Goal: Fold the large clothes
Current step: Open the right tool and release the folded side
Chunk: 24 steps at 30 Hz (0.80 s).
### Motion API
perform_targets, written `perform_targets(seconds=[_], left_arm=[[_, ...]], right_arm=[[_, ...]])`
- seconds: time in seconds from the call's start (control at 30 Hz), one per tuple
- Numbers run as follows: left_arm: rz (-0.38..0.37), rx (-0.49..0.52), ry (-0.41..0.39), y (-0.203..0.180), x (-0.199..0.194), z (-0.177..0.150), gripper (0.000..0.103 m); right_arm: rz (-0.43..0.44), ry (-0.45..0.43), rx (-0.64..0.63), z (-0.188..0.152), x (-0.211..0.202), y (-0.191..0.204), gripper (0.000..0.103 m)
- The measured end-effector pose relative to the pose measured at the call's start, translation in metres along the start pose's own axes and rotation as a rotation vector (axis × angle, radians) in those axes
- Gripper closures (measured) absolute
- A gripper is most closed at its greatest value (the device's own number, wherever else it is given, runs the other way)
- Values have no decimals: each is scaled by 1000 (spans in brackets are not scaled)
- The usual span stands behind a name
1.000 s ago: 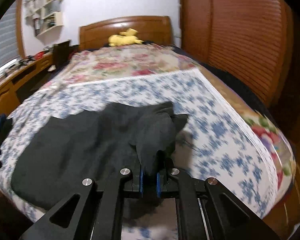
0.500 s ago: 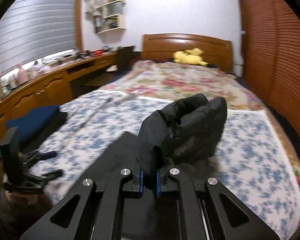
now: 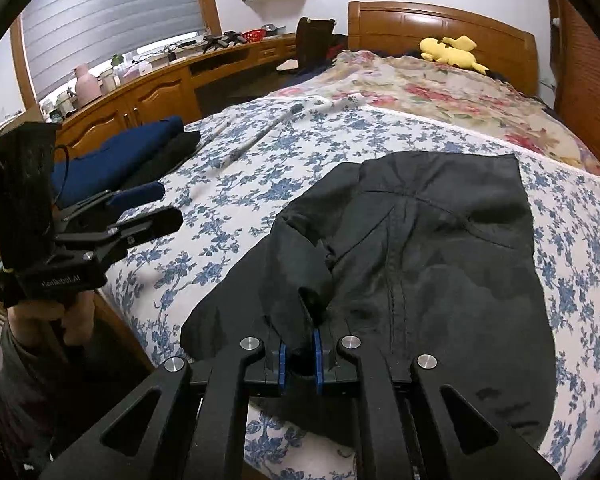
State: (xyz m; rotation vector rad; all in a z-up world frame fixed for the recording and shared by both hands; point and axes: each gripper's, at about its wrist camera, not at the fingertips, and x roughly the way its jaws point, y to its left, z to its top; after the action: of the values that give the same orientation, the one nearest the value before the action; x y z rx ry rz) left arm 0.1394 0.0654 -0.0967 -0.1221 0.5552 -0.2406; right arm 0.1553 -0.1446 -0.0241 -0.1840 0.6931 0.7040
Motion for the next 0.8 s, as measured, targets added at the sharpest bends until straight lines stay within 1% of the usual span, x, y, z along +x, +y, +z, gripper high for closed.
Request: perform_targets(seconds=[0.07,0.13,0.2,0.23,0.3,0.33,0.43,0.6,0.7,0.8], left_arm=[[0,3,0,-2,1,1,24],[-1,5,0,-3,1,1,24],[-3,6,1,-4,2,-1,24],[-4,7,4,-5,2,-1,24],[-4,8,8,-7,3,-3,24],[-4,9,9,-8,3,-3,24],[-10,9,6,-12,0,-5,24],[-44,1,-7,-29,-15,-5,24],[-55,17,-18,-44,-23,-1,24],[-65,37,-18,-60,-25,3,24]], right_arm=[[-20,8,-3,4,1,8,91],[-43,10,-19,7,-3,15,86],[-57,6,-39,7,-12,22,76],[-58,1,-46,6,-16,25,73],[-52,-17,-60,2,-31,30,61],[-53,-26,-64,1,-37,31,59],[-61,-49,-74,-7,-57,31,58],[-118,-60,-81,-23,-79,18,58],[-171,-57,-70,-31,-81,6,58],[-181,-43,-31,-39,-71,-8,61]])
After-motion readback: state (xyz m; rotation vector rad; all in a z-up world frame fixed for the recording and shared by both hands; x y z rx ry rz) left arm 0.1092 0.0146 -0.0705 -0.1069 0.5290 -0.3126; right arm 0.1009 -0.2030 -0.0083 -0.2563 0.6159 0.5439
